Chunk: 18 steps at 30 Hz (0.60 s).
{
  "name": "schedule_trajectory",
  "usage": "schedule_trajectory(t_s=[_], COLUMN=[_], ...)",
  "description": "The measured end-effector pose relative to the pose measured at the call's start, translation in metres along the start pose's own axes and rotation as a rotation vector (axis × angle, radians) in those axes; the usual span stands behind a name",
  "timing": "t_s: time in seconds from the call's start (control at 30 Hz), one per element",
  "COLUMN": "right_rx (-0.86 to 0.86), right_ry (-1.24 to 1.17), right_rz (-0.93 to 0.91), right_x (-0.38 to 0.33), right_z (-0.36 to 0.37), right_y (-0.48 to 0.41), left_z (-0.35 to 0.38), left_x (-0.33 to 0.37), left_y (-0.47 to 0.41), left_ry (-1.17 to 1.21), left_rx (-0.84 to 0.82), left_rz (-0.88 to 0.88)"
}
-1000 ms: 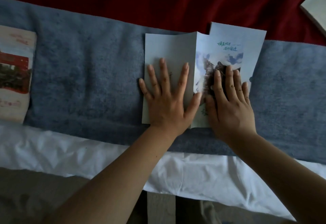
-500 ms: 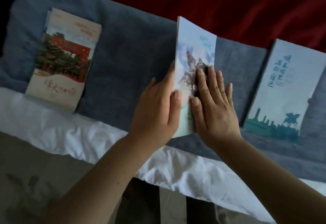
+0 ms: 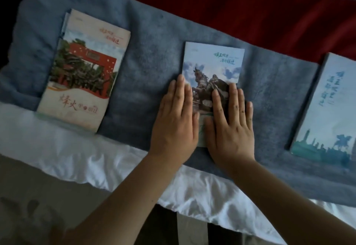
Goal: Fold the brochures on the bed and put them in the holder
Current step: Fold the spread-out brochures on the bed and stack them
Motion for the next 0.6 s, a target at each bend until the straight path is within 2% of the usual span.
schedule_trajectory(t_s=[0.13, 0.33, 0.6], right_rx=[0.009, 0.006, 0.004], right_ry=[0.007, -0.025, -0.096], right_rz=[0.009, 0.007, 0.014], right_x=[-0.002, -0.002, -0.018], right_z=[0.0, 0.001, 0.003], right_y=[-0.001, -0.003, -0.001], left_z=[0.017, 0.018, -0.014], left_x=[-0.001, -0.001, -0.008], left_y=[-0.004, -0.005, -0.01], left_ry=[-0.097, -0.082, 0.395], left_rx=[0.032, 0.039, 0.133], left_rz=[-0.003, 0.026, 0.054])
Point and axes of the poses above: each hand's wrist, its own y-axis away from the middle knuckle, its own z-axis out of the palm, x = y × z, the point moved 5 cm from there along -y, towards the middle knuckle, and after that the axes turned 13 degrees about z, right-handed, at the moved point
